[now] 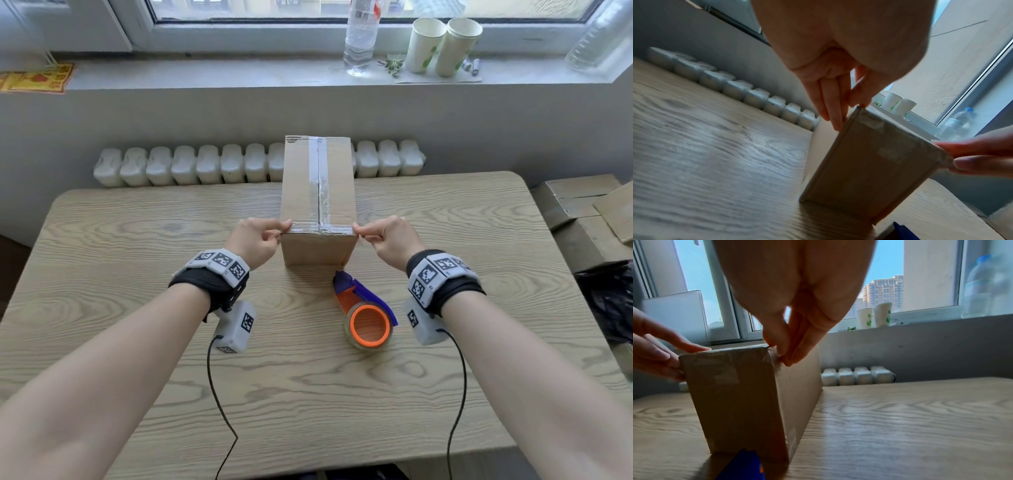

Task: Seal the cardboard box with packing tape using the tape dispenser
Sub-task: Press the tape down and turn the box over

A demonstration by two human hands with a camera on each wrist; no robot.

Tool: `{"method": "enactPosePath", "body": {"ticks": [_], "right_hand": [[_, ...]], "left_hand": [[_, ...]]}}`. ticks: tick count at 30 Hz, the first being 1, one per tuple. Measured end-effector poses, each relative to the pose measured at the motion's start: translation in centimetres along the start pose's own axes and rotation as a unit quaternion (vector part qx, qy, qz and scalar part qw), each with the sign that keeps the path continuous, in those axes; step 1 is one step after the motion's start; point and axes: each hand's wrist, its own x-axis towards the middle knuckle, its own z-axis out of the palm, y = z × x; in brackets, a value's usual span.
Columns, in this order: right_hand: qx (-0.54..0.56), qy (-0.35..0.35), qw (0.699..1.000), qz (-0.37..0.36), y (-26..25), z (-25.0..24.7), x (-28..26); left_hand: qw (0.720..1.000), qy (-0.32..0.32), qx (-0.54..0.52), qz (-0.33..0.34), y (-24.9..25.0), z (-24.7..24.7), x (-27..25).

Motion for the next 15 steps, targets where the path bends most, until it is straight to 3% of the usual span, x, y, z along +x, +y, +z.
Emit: {"method": "enactPosePath", "body": {"ticks": [5,15], "right_hand": [[-0.047,-0.015,0.998,-0.032,-0.3,-0.3,0.8],[-0.124,0.043,0.988,-0.084,-0.5,0.4,0.6]], "left_hand": [[0.997,-0.054,0.051,0.026,0.1,-1.7,0.7],[0.996,-0.009,0.074,0.043,0.6,-0.9,0.7]]}}
